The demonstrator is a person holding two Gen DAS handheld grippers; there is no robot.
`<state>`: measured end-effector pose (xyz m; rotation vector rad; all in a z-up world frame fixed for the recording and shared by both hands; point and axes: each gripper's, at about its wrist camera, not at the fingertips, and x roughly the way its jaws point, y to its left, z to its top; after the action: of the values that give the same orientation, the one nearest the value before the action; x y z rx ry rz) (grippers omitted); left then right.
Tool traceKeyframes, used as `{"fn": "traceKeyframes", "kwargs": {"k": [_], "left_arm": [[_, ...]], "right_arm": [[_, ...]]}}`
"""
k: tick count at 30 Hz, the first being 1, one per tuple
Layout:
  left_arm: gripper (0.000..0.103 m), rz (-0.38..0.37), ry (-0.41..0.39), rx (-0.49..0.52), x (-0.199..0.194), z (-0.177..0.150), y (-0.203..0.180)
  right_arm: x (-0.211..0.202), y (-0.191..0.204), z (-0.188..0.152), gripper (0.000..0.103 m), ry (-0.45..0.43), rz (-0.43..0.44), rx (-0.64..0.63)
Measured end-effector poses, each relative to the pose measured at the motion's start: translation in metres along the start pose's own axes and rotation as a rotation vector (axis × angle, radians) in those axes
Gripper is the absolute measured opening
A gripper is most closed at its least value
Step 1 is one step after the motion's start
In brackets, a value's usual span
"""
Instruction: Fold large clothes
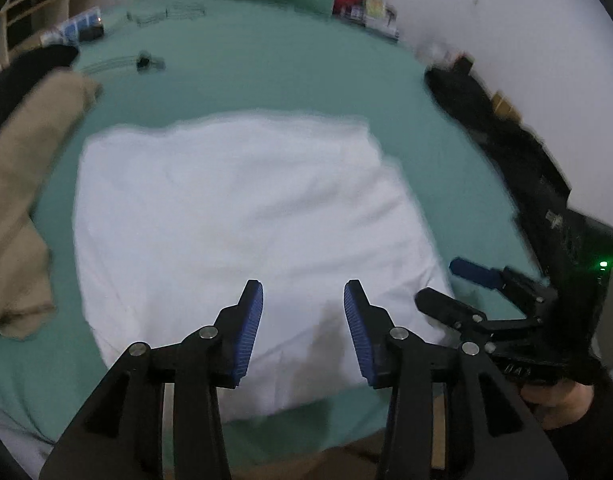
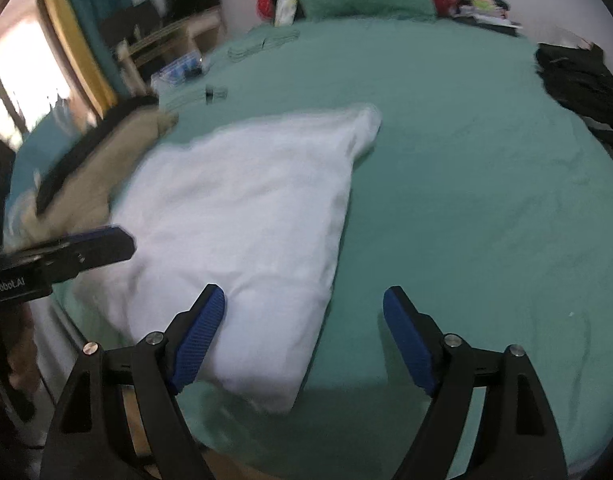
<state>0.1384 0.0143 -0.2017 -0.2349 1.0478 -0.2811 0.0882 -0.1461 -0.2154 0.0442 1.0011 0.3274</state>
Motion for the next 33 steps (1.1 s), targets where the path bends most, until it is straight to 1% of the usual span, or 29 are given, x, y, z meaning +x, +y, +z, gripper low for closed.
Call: {"fn": "traceKeyframes", "kwargs": {"k": [1, 2, 4, 6, 8, 9, 11, 12, 13, 14, 15, 16, 18, 19, 20, 22, 24, 27, 29, 30, 31, 33], "left_arm": [[0.045, 0.016, 0.046, -0.011, 0.011, -0.005, 0.003], [0.045, 0.021, 0.070, -0.028, 0.018, -0.011, 0.008], [0.045, 0.010, 0.042, -0.021, 0.016, -0.017, 0.011], [0.045, 0.019, 0.049, -0.009, 0.012, -0.020, 0.013], [0.045, 0.010, 0.049, -0.037, 0.004, -0.020, 0.019], [0.045, 0.009, 0.037, -0.048, -0.001, -0.019, 0.022], [0.045, 0.031, -0.018, -0.073, -0.020, -0.014, 0.031], [0.047, 0.041, -0.051, -0.091, -0.029, -0.012, 0.038], [0.051, 0.048, -0.084, -0.118, -0.037, -0.009, 0.048], [0.061, 0.060, -0.113, -0.150, -0.044, -0.007, 0.059], [0.065, 0.076, -0.130, -0.176, -0.048, -0.006, 0.069], [0.066, 0.098, -0.140, -0.201, -0.050, -0.004, 0.079], [0.066, 0.136, -0.121, -0.253, -0.045, -0.002, 0.099], [0.066, 0.131, -0.111, -0.274, -0.041, -0.002, 0.108], [0.066, 0.112, -0.104, -0.300, -0.038, -0.003, 0.114], [0.067, 0.044, -0.083, -0.377, -0.029, -0.008, 0.130], [0.071, 0.000, -0.076, -0.420, -0.022, -0.012, 0.140], [0.075, -0.048, -0.099, -0.447, -0.018, -0.015, 0.143], [0.076, -0.094, -0.091, -0.458, -0.016, -0.012, 0.144], [0.076, -0.119, -0.082, -0.464, -0.015, -0.010, 0.142], [0.076, -0.161, -0.074, -0.467, -0.013, -0.009, 0.143], [0.076, -0.280, -0.049, -0.470, -0.005, -0.008, 0.144]], "right_arm": [[0.012, 0.005, -0.007, 0.081, 0.042, -0.004, -0.027], [0.017, 0.009, -0.010, 0.085, 0.040, -0.008, -0.038], [0.021, 0.013, -0.017, 0.088, 0.001, -0.034, -0.067], [0.022, 0.015, -0.016, 0.089, 0.001, -0.040, -0.075], [0.023, 0.013, -0.014, 0.089, 0.010, -0.032, -0.073], [0.022, 0.012, -0.012, 0.090, 0.012, -0.027, -0.068], [0.019, 0.010, -0.010, 0.090, 0.010, -0.016, -0.055], [0.017, 0.009, -0.009, 0.090, 0.007, -0.010, -0.048], [0.014, 0.008, -0.007, 0.090, 0.002, -0.005, -0.042], [0.010, 0.006, -0.006, 0.090, -0.003, 0.000, -0.037], [0.007, 0.005, -0.005, 0.090, -0.010, 0.005, -0.031], [0.004, 0.003, -0.002, 0.090, -0.017, 0.010, -0.021], [-0.001, -0.001, 0.002, 0.090, -0.031, 0.018, 0.001], [-0.003, -0.003, 0.005, 0.090, -0.039, 0.019, 0.014], [-0.005, -0.005, 0.007, 0.090, -0.045, 0.017, 0.023], [-0.013, -0.010, 0.012, 0.090, -0.069, 0.006, 0.050], [-0.016, -0.016, 0.016, 0.090, -0.086, 0.005, 0.072], [-0.015, -0.026, 0.019, 0.090, -0.093, 0.003, 0.117], [-0.006, -0.033, 0.022, 0.090, -0.069, -0.009, 0.149], [-0.001, -0.038, 0.023, 0.090, -0.058, 0.000, 0.162], [0.005, -0.040, 0.024, 0.090, -0.055, 0.022, 0.171], [0.013, -0.039, 0.025, 0.089, -0.057, 0.038, 0.166]]}}
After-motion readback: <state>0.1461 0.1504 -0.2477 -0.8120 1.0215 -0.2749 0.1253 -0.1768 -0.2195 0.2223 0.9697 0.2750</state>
